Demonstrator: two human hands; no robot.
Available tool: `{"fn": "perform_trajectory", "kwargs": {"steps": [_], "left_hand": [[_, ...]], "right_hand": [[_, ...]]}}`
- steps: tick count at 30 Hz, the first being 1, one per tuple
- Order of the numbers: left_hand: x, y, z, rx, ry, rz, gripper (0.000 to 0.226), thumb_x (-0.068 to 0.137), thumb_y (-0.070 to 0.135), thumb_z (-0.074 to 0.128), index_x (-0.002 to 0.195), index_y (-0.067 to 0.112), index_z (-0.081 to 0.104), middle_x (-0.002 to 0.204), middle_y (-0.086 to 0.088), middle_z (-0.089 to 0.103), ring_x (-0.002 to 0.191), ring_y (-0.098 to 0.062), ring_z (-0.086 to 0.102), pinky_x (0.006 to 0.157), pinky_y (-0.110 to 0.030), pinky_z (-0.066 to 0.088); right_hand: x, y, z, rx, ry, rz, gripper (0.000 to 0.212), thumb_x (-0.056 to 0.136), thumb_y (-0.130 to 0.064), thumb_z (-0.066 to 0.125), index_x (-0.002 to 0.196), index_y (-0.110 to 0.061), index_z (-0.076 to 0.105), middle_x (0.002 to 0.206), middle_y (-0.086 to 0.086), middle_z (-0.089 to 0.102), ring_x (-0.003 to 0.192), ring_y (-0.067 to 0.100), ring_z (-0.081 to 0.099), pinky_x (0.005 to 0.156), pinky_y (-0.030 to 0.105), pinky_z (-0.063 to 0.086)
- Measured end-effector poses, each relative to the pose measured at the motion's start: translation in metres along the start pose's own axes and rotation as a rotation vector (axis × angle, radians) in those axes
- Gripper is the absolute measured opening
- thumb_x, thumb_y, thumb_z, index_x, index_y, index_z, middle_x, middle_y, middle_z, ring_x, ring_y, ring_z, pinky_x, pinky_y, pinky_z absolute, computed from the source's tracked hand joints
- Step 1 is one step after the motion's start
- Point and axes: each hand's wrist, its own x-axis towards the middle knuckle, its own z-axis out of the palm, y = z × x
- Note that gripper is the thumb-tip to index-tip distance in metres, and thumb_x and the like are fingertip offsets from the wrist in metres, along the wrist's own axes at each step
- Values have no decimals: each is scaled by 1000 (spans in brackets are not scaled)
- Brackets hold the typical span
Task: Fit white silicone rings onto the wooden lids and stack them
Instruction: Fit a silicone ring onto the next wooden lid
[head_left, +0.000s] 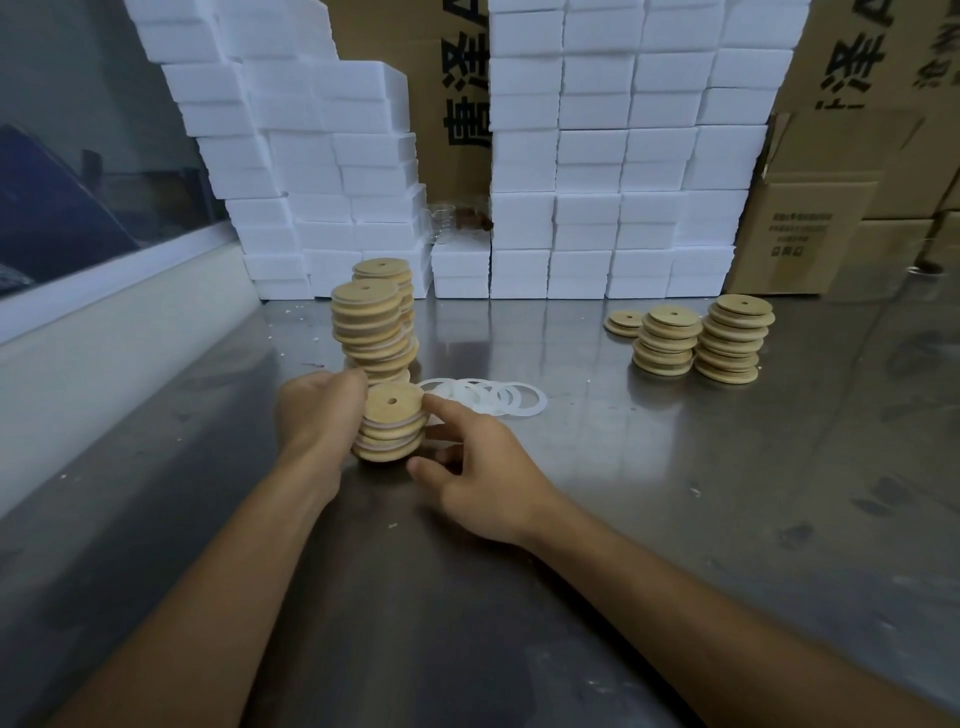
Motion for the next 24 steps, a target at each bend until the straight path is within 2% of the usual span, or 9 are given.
{"fn": "perform_trajectory", "kwargs": {"steps": [2,4,6,9,11,13,15,19,24], "left_hand": [[1,-1,0,-23,5,-5,11,69,17,56,78,17,63,73,-9,54,67,-22,49,64,-35,39],[1,-2,-1,-26,16,4,10,72,17,56,80,17,62,75,-9,53,69,-21,48,64,-36,39],[1,-3,0,-15,25,16,7,76,17,57,82,17,61,77,-10,54,70,-21,48,65,-36,39],[1,-3,0,4,22,19,4,80,18,58,83,16,60,77,-10,54,69,-22,49,64,-36,39],[1,-3,0,7,16,18,5,81,18,58,82,15,61,77,-10,55,69,-22,50,64,-36,40],[1,-3,0,-1,18,27,6,82,18,58,81,14,62,76,-11,56,68,-22,50,64,-35,40],[0,-3,0,-10,23,30,6,82,18,58,81,13,62,76,-11,56,68,-22,50,63,-35,40],[2,-5,-1,-18,38,-5,5,80,20,57,80,16,58,76,-10,55,69,-22,50,62,-36,39],[-2,-2,-3,56,118,47,16,78,27,57,69,15,50,70,-6,57,67,-28,55,61,-37,47]], "right_hand": [[1,1,0,10,-17,-41,57,89,-13,64,143,-17,46,153,3,41,133,13,47,106,27,44],[2,2,1,1,-20,-78,48,88,-11,63,134,-15,54,158,4,32,145,14,31,112,33,40],[2,2,2,-13,-14,-80,52,87,-12,66,137,-14,53,158,1,31,145,17,32,113,37,39],[0,3,3,-132,67,-124,56,84,-18,73,136,-19,51,143,-4,41,128,14,47,103,33,46],[-2,0,3,-214,96,-202,37,83,-20,74,117,-23,59,120,-6,48,105,8,52,88,23,47],[-4,-2,4,-302,36,-280,19,84,-20,72,101,-20,66,105,-4,56,94,10,54,82,26,48],[-6,-3,6,-393,-40,-336,19,85,-21,69,104,-17,69,103,0,64,95,16,57,84,35,50],[-4,-1,6,-432,-36,-314,34,87,-26,66,119,-16,64,108,4,63,98,21,57,87,37,48],[-4,3,5,-354,20,-243,21,88,-27,64,106,-18,69,100,0,69,89,14,62,80,34,52]]}}
